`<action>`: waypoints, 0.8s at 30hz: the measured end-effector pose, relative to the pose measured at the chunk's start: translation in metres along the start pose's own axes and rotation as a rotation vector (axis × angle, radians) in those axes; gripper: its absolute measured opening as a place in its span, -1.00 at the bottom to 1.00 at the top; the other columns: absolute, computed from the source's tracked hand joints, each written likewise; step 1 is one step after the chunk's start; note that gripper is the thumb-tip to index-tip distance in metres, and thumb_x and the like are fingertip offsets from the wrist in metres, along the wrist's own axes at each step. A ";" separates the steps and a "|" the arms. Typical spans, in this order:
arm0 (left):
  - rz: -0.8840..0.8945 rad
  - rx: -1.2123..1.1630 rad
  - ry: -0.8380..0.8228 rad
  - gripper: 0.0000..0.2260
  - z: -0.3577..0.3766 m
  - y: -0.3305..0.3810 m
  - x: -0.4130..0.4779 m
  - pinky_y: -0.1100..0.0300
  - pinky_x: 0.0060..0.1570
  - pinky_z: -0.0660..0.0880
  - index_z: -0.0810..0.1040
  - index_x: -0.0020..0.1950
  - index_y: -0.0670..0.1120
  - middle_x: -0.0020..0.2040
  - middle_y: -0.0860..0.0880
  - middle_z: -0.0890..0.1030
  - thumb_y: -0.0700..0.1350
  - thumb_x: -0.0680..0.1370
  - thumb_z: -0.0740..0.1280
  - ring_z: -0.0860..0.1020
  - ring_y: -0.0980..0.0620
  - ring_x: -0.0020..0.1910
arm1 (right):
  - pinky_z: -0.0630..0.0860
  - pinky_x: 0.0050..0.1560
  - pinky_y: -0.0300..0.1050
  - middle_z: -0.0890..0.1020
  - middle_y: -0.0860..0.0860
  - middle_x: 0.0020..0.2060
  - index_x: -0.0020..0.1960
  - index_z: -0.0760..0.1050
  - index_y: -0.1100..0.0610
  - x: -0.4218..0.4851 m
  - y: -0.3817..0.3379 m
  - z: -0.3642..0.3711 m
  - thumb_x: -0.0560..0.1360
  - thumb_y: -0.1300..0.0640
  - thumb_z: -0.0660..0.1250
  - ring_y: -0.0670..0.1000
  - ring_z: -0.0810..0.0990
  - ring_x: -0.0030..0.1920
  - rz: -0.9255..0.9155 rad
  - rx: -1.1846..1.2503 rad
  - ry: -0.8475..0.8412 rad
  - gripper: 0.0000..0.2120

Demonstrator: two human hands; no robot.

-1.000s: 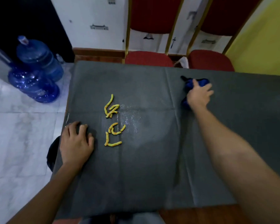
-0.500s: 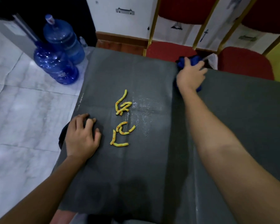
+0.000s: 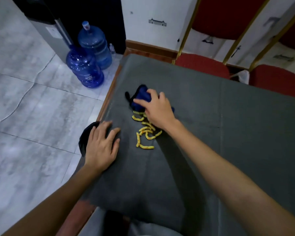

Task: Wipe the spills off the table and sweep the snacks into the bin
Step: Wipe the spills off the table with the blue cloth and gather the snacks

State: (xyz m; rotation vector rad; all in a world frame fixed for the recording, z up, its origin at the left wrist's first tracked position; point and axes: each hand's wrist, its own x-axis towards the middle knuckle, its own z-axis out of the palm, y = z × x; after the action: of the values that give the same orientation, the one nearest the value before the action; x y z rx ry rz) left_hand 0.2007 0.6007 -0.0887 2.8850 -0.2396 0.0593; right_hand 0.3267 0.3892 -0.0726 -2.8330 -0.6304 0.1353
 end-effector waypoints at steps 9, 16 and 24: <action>0.169 0.002 -0.083 -0.70 -0.008 -0.030 -0.054 -0.03 0.28 0.28 0.53 0.17 -0.06 0.28 -0.11 0.50 -0.01 0.53 0.16 0.44 -0.16 0.27 | 0.33 0.27 0.09 0.36 0.21 0.31 0.38 0.42 -0.11 -0.067 0.023 -0.016 0.52 0.22 0.24 0.31 0.39 0.15 0.524 0.127 0.248 -0.52; 0.343 -0.067 -0.083 -0.71 -0.011 -0.044 -0.071 0.01 0.25 0.33 0.56 0.15 -0.06 0.24 -0.07 0.53 -0.01 0.52 0.18 0.47 -0.12 0.25 | 0.43 0.11 0.17 0.25 0.24 0.34 0.42 0.37 -0.08 -0.124 -0.034 0.016 0.56 0.16 0.23 0.33 0.32 0.16 1.109 0.166 0.336 -0.55; 0.449 -0.047 -0.143 -0.64 -0.014 -0.060 -0.086 0.05 0.27 0.26 0.53 0.25 -0.03 0.23 -0.05 0.54 0.02 0.52 0.16 0.48 -0.10 0.24 | 0.39 0.15 0.15 0.21 0.17 0.37 0.45 0.26 -0.15 -0.042 -0.126 0.027 0.60 0.14 0.15 0.26 0.32 0.17 1.017 0.160 0.208 -0.55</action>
State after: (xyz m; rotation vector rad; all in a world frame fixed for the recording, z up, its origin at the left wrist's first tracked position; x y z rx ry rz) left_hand 0.1258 0.6752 -0.0949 2.7326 -0.8959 -0.0718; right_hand 0.2338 0.4877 -0.0658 -2.6584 0.8474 0.0501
